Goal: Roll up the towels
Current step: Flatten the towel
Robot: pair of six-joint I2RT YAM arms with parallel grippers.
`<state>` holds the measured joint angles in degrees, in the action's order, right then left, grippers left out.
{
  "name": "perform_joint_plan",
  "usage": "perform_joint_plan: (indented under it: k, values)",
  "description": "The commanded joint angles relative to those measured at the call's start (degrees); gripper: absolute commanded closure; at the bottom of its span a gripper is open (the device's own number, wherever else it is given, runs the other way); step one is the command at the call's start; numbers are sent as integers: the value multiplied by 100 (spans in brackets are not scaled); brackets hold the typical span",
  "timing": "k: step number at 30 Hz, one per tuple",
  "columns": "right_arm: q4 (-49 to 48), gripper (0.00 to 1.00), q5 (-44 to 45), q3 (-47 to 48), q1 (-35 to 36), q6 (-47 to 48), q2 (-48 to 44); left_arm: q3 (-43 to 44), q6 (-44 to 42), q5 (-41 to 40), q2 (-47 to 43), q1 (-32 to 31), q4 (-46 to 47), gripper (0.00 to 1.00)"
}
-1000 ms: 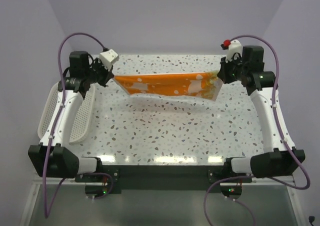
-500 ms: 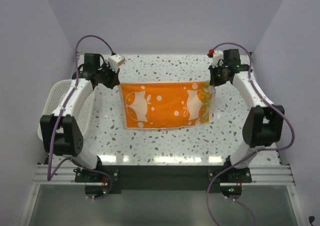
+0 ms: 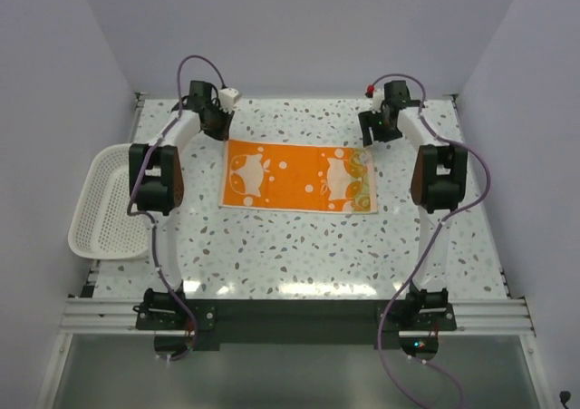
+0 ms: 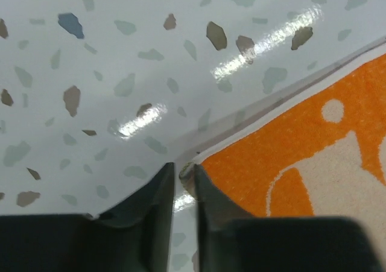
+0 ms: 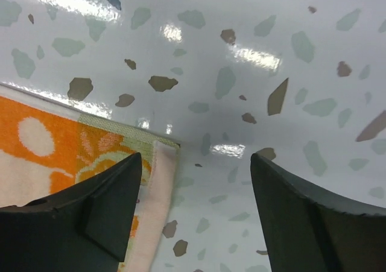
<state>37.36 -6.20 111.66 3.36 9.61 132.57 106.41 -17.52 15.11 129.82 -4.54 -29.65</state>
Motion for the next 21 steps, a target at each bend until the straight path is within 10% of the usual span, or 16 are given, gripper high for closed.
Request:
perform_joint_plan:
  k: [1, 8, 21]
  values:
    - [428, 22, 302, 576, -54, 23, -284, 705, 73, -254, 26, 40, -251, 61]
    - [1314, 26, -135, -362, -19, 638, -1417, -724, -409, -143, -1361, 58, -305, 41]
    - [1572, 64, 39, -2763, 815, 920, -2342, -3371, -1316, 563, -2584, -56, -569, 74]
